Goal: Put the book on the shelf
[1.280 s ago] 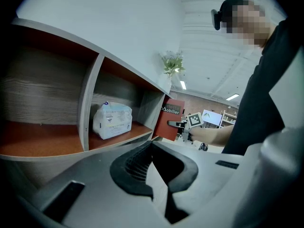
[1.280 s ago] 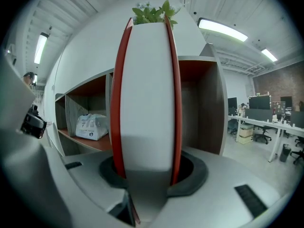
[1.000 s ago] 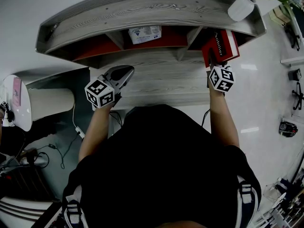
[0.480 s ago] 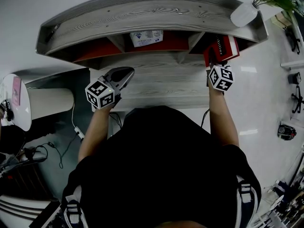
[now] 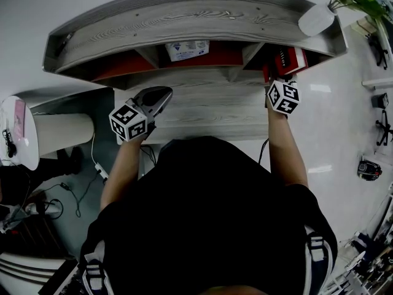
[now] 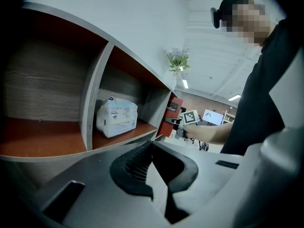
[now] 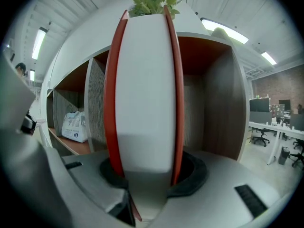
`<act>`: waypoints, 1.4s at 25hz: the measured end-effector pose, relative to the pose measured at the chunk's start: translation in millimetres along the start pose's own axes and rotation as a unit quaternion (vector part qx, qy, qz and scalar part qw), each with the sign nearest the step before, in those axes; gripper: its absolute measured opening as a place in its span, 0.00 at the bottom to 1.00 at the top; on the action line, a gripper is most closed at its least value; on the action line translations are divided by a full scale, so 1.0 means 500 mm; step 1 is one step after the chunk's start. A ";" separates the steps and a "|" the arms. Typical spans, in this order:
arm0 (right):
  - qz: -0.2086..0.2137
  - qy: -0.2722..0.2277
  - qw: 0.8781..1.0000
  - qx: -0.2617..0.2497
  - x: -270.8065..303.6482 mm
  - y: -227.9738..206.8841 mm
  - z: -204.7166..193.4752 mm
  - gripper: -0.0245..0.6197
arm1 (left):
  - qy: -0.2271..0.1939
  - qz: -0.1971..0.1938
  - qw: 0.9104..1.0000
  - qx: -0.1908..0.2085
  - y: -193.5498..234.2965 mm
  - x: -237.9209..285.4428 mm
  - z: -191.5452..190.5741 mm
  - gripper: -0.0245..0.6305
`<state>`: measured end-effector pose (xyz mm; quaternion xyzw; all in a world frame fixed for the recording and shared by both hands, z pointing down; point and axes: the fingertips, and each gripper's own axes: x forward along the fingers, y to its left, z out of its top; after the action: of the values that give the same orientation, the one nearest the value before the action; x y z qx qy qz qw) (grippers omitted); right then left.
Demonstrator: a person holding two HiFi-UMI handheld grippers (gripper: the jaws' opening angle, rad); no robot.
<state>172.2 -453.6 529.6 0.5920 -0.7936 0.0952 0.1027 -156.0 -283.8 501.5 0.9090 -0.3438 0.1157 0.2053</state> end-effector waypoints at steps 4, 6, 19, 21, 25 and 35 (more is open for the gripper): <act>-0.001 0.000 1.000 -0.006 0.014 0.005 0.003 0.30 | 0.001 0.001 1.000 0.001 0.004 0.003 0.000 0.07; -0.002 0.000 1.000 -0.010 0.018 0.006 0.004 0.30 | -0.001 0.001 1.000 0.000 0.006 0.005 0.001 0.07; -0.005 -0.008 1.000 -0.010 0.029 0.006 0.008 0.30 | -0.002 0.004 1.000 -0.005 0.017 0.001 -0.005 0.07; -0.005 -0.007 1.000 -0.010 0.029 0.007 0.008 0.30 | -0.003 0.004 1.000 -0.005 0.017 0.001 -0.004 0.07; -0.004 -0.007 1.000 -0.011 0.029 0.007 0.009 0.30 | -0.003 0.002 1.000 -0.006 0.014 0.002 -0.004 0.07; -0.010 0.005 1.000 -0.028 0.032 0.008 0.005 0.30 | -0.006 0.007 1.000 -0.006 0.020 -0.006 -0.001 0.07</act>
<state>163.7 -467.6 531.6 0.5965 -0.7895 0.0744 0.1243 -165.0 -288.7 503.7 0.9061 -0.3518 0.1097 0.2076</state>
